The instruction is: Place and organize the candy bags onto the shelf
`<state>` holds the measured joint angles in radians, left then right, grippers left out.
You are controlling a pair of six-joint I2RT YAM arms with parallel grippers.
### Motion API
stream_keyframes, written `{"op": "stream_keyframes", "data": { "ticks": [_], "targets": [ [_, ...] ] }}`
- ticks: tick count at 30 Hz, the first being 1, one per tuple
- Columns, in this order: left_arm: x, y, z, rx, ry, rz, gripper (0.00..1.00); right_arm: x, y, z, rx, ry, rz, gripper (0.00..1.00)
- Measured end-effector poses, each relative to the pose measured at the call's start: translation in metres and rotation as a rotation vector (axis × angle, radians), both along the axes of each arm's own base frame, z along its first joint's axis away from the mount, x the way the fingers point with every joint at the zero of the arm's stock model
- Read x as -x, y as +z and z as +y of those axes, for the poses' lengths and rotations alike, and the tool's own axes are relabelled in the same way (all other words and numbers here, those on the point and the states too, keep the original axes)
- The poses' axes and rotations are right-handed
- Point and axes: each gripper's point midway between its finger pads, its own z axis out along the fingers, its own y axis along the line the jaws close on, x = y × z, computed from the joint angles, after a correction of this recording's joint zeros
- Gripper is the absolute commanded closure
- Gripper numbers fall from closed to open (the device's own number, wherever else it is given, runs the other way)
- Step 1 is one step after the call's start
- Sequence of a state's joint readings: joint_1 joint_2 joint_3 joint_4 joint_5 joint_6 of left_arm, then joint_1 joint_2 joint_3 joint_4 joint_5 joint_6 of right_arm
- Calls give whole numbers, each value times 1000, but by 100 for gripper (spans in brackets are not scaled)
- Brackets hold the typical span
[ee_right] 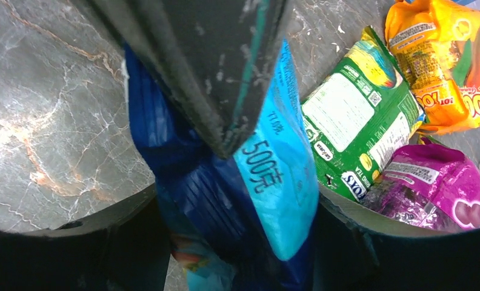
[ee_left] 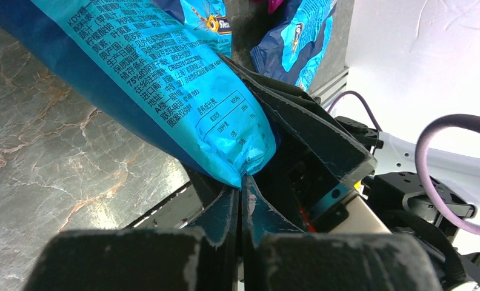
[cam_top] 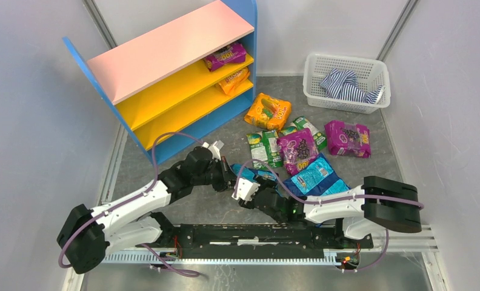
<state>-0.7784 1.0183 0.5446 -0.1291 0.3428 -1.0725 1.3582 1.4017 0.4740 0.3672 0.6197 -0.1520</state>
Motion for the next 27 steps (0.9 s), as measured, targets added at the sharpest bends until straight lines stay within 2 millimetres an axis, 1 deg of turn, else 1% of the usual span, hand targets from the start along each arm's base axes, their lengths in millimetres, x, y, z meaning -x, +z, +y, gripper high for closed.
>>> {"op": "stream_keyframes", "data": {
  "ticks": [2,4,7,8,9,10,12,14,16,19,21,24,27],
  "targets": [
    [0,1,1,-1,1,0,98,0,-4,1,19,7,2,28],
    [1,2,1,0,1,0,98,-1,-5,0,24,7,2,32],
    [3,4,3,1,2,-2,98,-2,-4,1,15,1,-1,49],
    [3,4,4,0,3,-2,96,-2,-3,2,8,-2,-2,57],
    [3,5,4,0,4,-4,93,-2,-2,2,2,-4,-3,61],
    [4,7,6,-1,8,-7,87,-3,-1,3,-2,-4,-5,65],
    [3,11,7,0,13,-15,70,-3,3,5,-20,-2,-6,72],
    [2,17,10,-12,18,-41,61,-2,5,7,-36,4,-1,77],
    [-1,25,16,-39,35,-76,52,-1,5,8,-44,5,8,78],
    [-11,42,28,-96,75,-152,33,-2,3,8,-57,10,38,82],
    [-20,61,39,-134,120,-224,30,-2,3,8,-72,15,66,83],
    [-31,93,62,-177,202,-345,27,-6,7,6,-119,5,116,85],
    [-34,124,90,-205,284,-458,24,-13,16,3,-202,-27,186,86]
  ]
}}
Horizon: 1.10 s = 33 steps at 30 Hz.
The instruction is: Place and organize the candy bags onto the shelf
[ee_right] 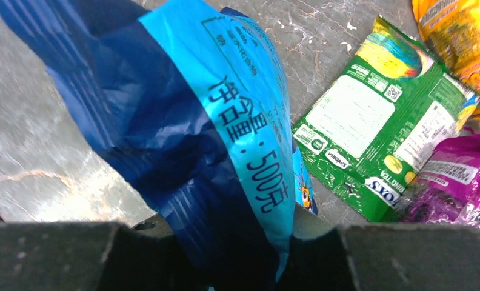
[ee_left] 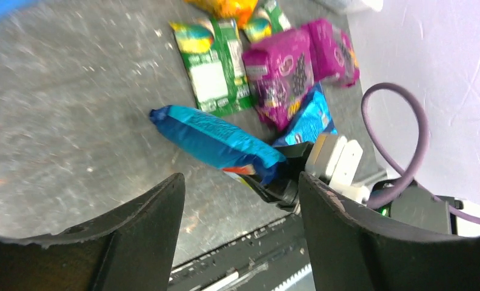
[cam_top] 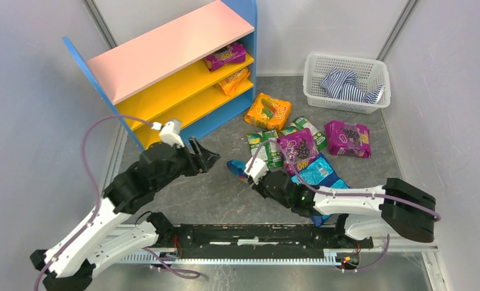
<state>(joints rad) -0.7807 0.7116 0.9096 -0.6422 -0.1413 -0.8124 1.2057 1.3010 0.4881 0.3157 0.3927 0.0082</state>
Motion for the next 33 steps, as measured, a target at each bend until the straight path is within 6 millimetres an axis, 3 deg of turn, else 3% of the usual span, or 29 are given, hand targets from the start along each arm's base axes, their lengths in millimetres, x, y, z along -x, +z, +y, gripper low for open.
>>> {"op": "stream_keyframes", "data": {
  "ticks": [5,14,25,33],
  "targets": [
    [8,25,37,-15,75,-115,22,-25,23,2,-181,-89,159,87],
    [20,31,65,-71,94,-195,20,-98,73,14,-679,-238,544,87],
    [28,28,80,-124,87,-230,20,-166,87,87,-1138,-293,929,87],
    [30,17,83,-128,92,-229,20,-196,71,97,-1341,-431,1056,88]
  ]
}}
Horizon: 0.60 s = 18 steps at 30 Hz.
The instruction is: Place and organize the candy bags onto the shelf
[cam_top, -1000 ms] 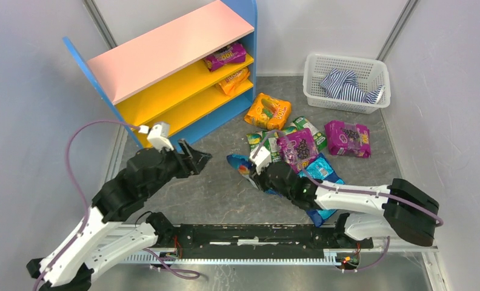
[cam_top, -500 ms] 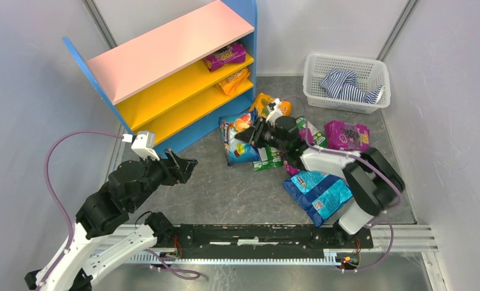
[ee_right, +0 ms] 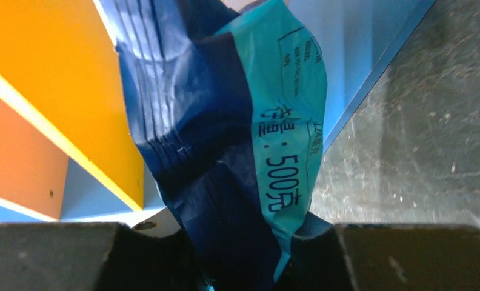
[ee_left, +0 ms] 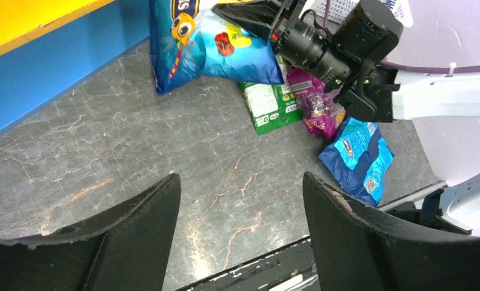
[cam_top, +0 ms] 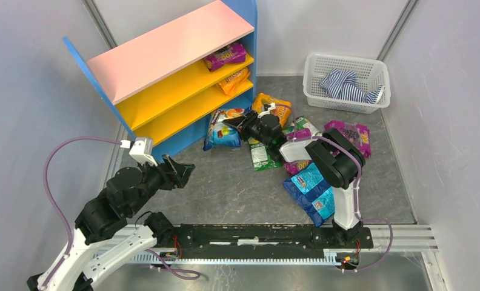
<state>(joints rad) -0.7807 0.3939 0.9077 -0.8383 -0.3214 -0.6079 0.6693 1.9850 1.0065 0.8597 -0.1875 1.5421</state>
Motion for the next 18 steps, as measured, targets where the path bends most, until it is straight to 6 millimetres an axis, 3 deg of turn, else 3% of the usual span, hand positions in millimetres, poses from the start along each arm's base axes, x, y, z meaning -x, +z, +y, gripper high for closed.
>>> {"op": "stream_keyframes", "data": {
  "ticks": [11,18],
  "targets": [
    [1,-6,4,3,13,-9,20,-64,-17,10,-70,-218,40,88],
    [0,-8,4,1,17,-9,20,-104,-32,17,-20,-376,28,86]
  ]
}}
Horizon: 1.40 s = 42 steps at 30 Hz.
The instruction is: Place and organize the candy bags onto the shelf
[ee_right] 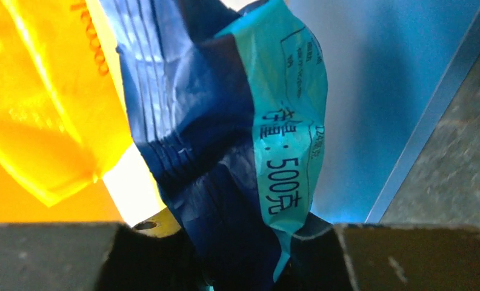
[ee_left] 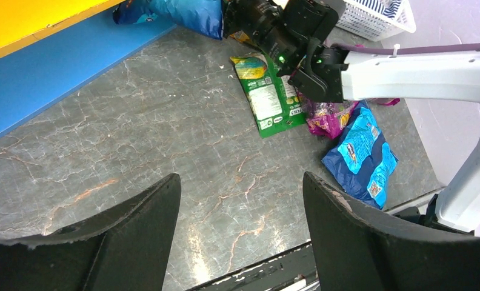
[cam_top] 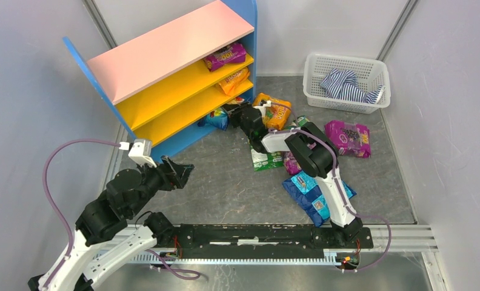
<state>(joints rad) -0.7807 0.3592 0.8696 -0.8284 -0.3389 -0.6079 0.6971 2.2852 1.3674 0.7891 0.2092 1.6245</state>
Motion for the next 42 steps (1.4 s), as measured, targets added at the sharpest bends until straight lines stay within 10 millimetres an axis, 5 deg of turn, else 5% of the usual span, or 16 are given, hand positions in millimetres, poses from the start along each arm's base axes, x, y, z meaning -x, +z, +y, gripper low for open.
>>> {"op": "stream_keyframes", "data": {
  "ticks": [5,10,17,23,30,42],
  "targets": [
    [0,0,1,2,1,-3,19,-24,-19,-4,86,-99,6,80],
    [1,-1,1,2,1,-3,19,-27,-32,-4,168,-96,3,59],
    [1,-1,1,3,1,-3,18,13,-49,-14,307,30,-1,38],
    [1,-1,1,4,1,-5,18,40,-34,-9,339,137,-47,44],
    [1,-1,2,6,1,-7,18,48,-33,-1,345,157,-56,73],
    [2,2,5,16,9,-21,17,-5,-32,23,334,47,-84,82]
  ]
}}
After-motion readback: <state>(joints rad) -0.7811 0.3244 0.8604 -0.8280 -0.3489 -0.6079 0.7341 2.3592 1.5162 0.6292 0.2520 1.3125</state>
